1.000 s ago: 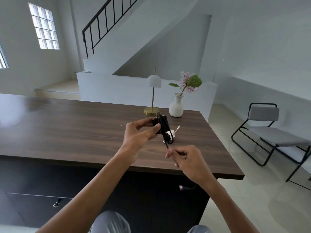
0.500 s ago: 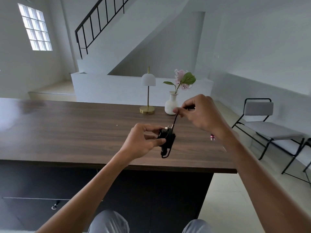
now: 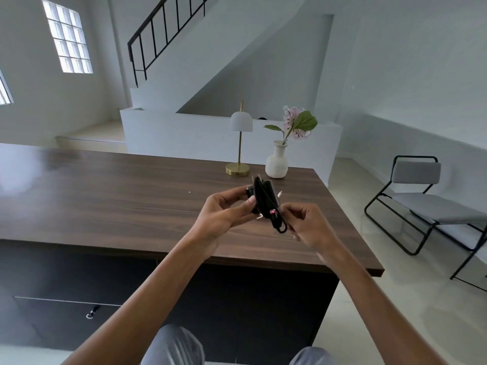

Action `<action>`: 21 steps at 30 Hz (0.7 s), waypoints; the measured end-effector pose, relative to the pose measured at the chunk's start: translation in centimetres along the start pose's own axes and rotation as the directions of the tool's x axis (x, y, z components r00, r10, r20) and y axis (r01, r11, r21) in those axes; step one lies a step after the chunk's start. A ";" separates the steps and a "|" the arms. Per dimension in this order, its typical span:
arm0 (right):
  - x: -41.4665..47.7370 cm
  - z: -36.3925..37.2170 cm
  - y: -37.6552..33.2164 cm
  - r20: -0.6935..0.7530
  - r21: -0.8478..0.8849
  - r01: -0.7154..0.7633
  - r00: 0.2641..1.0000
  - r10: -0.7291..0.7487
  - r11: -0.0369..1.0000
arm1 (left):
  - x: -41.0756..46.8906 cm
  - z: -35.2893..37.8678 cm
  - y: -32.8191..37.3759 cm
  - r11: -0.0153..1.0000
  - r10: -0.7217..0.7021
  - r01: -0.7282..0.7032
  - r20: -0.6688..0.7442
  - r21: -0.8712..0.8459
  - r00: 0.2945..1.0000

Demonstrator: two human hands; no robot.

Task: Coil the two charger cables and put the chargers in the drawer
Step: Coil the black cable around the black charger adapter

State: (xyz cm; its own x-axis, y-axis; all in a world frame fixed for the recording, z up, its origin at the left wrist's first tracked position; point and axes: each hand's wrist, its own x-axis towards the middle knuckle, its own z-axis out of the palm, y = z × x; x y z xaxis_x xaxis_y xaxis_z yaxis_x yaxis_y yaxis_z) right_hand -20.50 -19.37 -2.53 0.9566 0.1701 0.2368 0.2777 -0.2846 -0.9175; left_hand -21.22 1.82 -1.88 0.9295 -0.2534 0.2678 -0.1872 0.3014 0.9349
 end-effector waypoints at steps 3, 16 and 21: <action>-1.3 1.2 1.2 0.011 -0.003 -0.011 1.000 0.011 1.000 | 0.7 -0.3 -0.9 0.997 -0.031 0.023 -0.116 -0.070 0.993; -2.8 3.4 3.0 0.042 -0.296 0.071 0.997 -0.061 0.953 | 4.3 -1.3 -7.7 0.975 -0.171 0.214 -0.405 0.063 0.898; -0.6 2.1 4.3 0.108 0.106 -0.114 0.989 0.103 0.988 | 5.5 -1.7 -10.0 0.969 -0.236 0.244 -0.410 -0.033 0.881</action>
State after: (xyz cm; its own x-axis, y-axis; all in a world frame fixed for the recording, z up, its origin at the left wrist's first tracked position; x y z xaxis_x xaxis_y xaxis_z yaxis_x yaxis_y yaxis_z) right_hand -20.10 -18.68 -7.26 0.9648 0.2408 0.1055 0.1559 -0.2009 -0.9671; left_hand -13.67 -1.03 -10.11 0.9934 0.0826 -0.0799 0.0559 0.2606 0.9638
